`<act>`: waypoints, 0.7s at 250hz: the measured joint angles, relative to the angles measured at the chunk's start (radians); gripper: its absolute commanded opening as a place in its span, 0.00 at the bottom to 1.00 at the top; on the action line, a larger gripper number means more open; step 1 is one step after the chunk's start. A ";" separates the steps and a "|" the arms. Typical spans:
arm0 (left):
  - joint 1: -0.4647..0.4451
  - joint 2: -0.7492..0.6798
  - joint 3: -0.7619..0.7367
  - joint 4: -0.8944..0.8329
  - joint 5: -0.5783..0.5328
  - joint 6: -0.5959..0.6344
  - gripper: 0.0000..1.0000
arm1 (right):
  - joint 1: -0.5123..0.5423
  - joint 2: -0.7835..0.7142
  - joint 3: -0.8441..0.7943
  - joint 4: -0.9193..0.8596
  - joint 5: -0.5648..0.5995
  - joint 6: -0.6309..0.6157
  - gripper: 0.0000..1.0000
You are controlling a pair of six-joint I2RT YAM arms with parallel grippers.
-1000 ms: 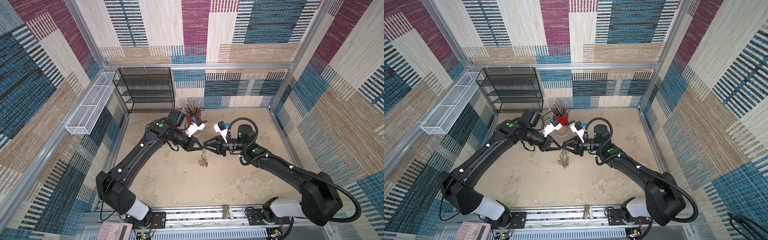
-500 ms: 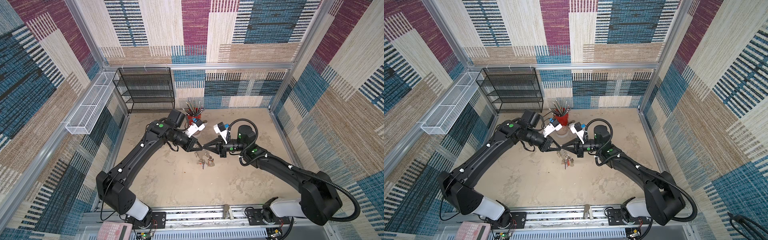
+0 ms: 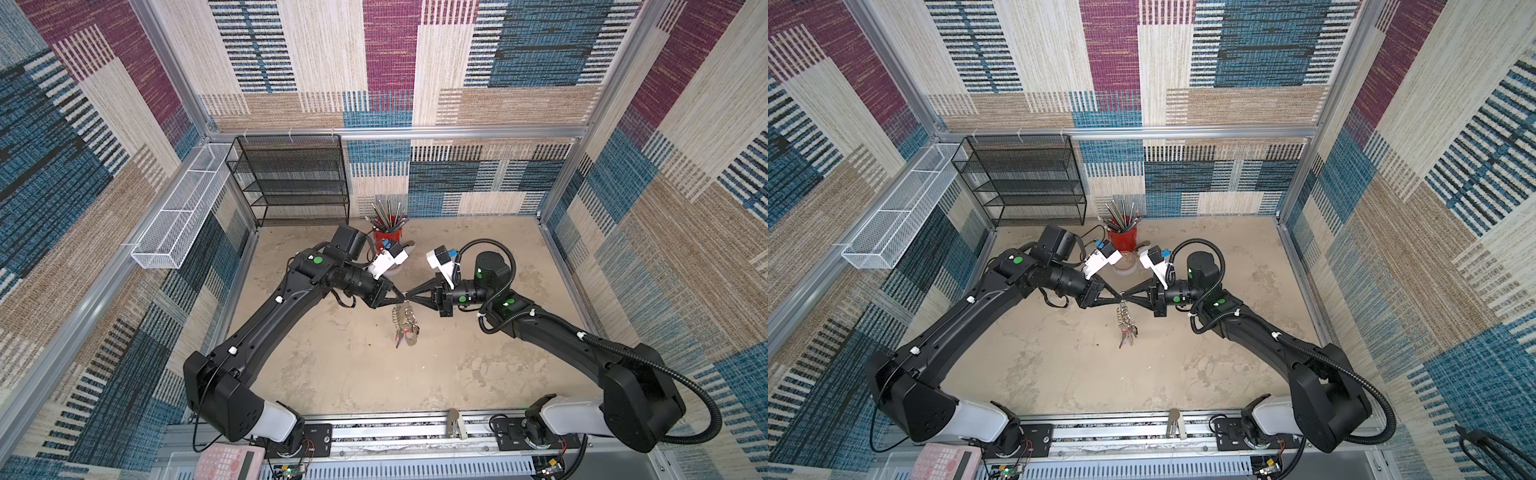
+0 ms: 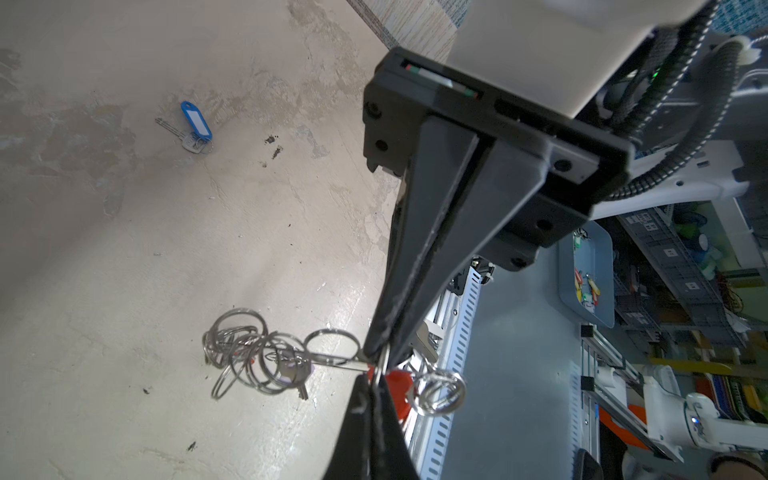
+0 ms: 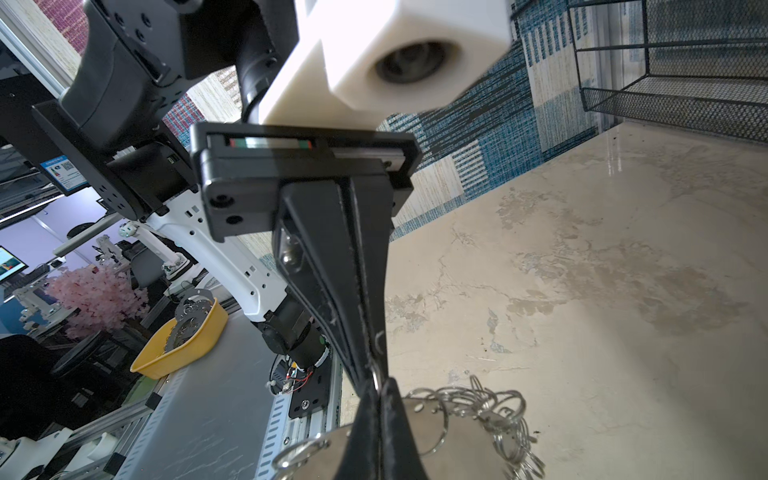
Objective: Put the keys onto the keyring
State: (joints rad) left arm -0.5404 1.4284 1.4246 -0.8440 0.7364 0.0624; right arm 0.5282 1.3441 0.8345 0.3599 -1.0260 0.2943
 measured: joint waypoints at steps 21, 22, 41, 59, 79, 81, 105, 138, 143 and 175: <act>0.001 -0.062 -0.069 0.075 -0.001 -0.035 0.19 | 0.001 0.000 -0.002 0.023 -0.003 0.021 0.00; 0.001 -0.065 -0.072 0.078 -0.001 -0.037 0.19 | 0.000 0.000 -0.002 0.024 -0.003 0.022 0.00; 0.002 -0.134 -0.150 0.159 0.000 -0.094 0.27 | 0.000 0.000 -0.004 0.051 -0.002 0.044 0.00; 0.002 -0.197 -0.223 0.247 0.002 -0.131 0.32 | -0.001 0.002 -0.008 0.082 -0.003 0.066 0.00; 0.002 -0.259 -0.300 0.344 -0.002 -0.172 0.41 | -0.002 0.004 -0.017 0.121 -0.004 0.092 0.00; 0.002 -0.264 -0.307 0.352 -0.002 -0.175 0.42 | -0.002 0.004 -0.018 0.126 -0.004 0.095 0.00; 0.005 -0.324 -0.392 0.465 -0.002 -0.241 0.43 | -0.001 0.006 -0.030 0.170 -0.015 0.131 0.00; 0.016 -0.370 -0.499 0.645 -0.002 -0.334 0.43 | -0.001 0.006 -0.041 0.228 -0.029 0.173 0.00; 0.018 -0.377 -0.520 0.680 -0.001 -0.352 0.43 | -0.001 0.006 -0.042 0.235 -0.032 0.177 0.00; 0.030 -0.405 -0.631 0.890 -0.001 -0.460 0.42 | -0.001 0.006 -0.047 0.275 -0.047 0.206 0.00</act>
State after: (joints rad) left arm -0.5102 1.0237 0.7933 0.0463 0.7353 -0.3973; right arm 0.5270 1.3499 0.7879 0.6346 -1.0733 0.5007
